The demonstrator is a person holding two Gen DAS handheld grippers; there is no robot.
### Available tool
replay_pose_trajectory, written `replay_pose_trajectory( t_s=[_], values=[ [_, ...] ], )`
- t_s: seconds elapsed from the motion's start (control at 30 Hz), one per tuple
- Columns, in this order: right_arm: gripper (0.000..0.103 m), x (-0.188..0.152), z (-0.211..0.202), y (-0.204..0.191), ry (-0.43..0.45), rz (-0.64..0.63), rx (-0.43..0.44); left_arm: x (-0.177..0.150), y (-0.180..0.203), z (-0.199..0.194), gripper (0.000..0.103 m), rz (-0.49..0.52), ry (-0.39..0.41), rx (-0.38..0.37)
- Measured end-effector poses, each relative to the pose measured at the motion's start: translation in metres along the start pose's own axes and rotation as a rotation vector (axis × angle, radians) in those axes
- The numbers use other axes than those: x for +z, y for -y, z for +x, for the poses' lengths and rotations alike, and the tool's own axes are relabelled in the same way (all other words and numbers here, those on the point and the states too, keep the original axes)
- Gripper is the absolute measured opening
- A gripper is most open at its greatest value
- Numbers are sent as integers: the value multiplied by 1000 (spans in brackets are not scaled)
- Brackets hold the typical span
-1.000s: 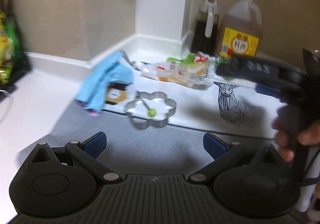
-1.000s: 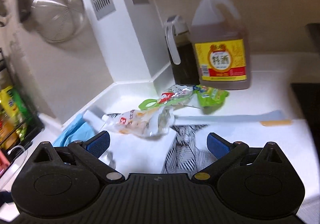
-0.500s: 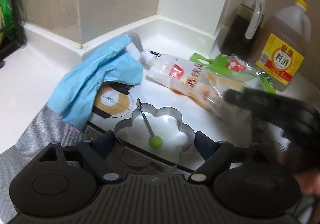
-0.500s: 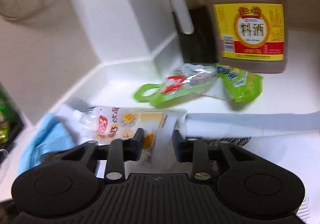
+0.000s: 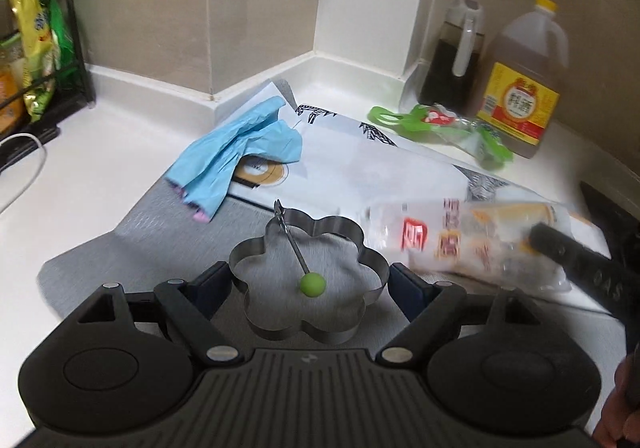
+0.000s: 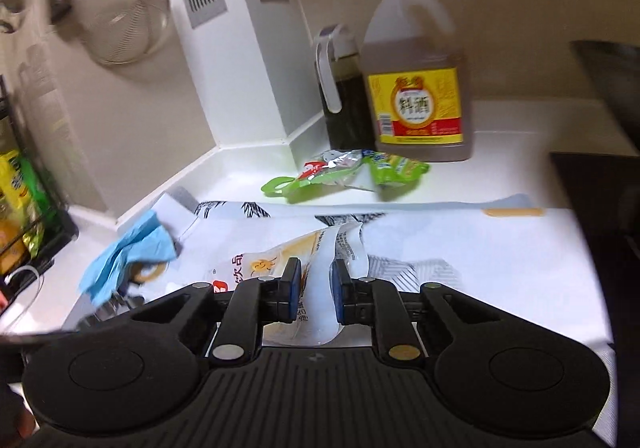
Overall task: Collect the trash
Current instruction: 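Grasp the metal egg ring with the left gripper while the right gripper grasps the plastic bag, then carry the egg ring and plastic bag down toward the trash bin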
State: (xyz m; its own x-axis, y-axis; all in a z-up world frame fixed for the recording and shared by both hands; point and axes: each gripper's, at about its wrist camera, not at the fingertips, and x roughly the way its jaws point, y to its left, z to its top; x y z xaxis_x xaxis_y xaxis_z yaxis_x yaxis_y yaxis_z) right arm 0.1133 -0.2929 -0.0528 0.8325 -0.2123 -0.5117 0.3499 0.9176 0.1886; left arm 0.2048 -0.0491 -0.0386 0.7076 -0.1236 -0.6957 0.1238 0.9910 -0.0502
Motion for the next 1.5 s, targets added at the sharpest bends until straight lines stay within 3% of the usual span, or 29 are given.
replay_pose_trajectory(
  t_s=[0.43, 0.87, 1.17, 1.5],
  values=[
    [13, -32, -93, 22, 63, -3, 31, -58, -16, -104, 88, 26, 83, -10],
    [13, -56, -157, 8, 152, -94, 100, -135, -61, -192, 88, 6, 132, 45],
    [10, -66, -202, -4, 199, -168, 182, -176, -76, -225, 88, -12, 122, 40],
    [8, -84, -220, -34, 122, -260, 288, -199, -80, -229, 89, -20, 87, 59]
  ],
)
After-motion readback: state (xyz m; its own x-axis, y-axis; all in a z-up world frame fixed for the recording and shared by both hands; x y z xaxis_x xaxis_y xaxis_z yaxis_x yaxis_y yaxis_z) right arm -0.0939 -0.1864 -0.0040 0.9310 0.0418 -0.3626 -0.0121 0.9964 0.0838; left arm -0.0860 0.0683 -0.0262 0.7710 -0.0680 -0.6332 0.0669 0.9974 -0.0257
